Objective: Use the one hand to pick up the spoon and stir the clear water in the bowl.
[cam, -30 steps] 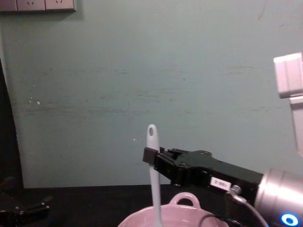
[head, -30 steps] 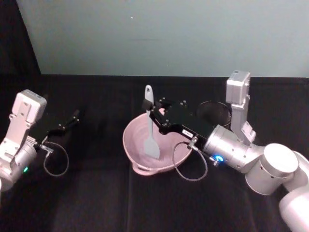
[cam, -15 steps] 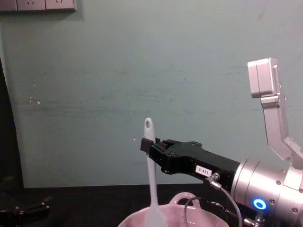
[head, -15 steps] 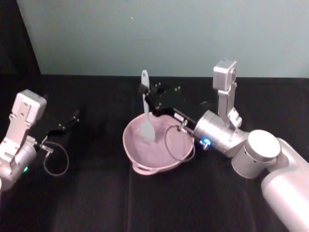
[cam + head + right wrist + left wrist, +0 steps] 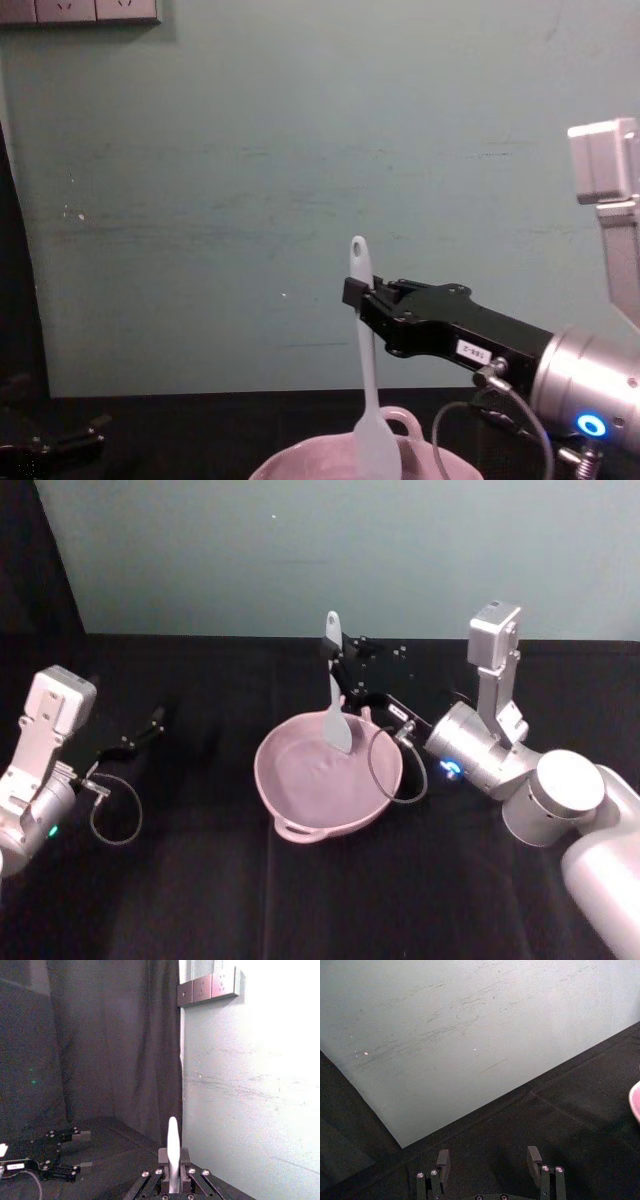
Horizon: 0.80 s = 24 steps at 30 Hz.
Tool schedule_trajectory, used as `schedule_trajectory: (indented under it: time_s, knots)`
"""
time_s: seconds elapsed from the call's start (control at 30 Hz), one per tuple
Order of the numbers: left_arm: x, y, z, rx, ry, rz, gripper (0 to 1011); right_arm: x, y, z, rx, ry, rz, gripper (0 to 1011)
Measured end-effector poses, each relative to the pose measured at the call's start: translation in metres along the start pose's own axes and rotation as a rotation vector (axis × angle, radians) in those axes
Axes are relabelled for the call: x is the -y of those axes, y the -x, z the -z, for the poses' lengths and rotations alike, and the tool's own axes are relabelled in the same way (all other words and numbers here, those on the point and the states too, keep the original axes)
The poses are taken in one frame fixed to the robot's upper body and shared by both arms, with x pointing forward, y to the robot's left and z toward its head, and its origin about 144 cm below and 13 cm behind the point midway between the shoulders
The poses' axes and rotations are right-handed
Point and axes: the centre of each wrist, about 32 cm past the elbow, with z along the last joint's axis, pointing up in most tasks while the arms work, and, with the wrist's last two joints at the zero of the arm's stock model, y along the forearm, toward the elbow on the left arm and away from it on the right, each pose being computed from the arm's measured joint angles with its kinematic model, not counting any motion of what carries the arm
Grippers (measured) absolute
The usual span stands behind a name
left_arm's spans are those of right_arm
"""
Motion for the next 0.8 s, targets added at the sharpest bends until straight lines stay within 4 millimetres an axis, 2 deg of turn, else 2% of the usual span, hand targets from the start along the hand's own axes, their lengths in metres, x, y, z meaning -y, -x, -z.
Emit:
schedule_trajectory:
  time_s: [0.47,0.67,0.8]
  knots:
    - [0.000,0.000,0.000,0.000,0.000,0.000,1011,0.029,0.008,-0.010,-0.046,-0.006,-0.064,127]
    - [0.000,0.000,0.000,0.000,0.000,0.000,1011,0.027,0.017,-0.010,-0.075,-0.006,-0.101,127]
    - [0.000,0.000,0.000,0.000,0.000,0.000,1011,0.017,0.023,-0.005,-0.093,-0.003,-0.121,126]
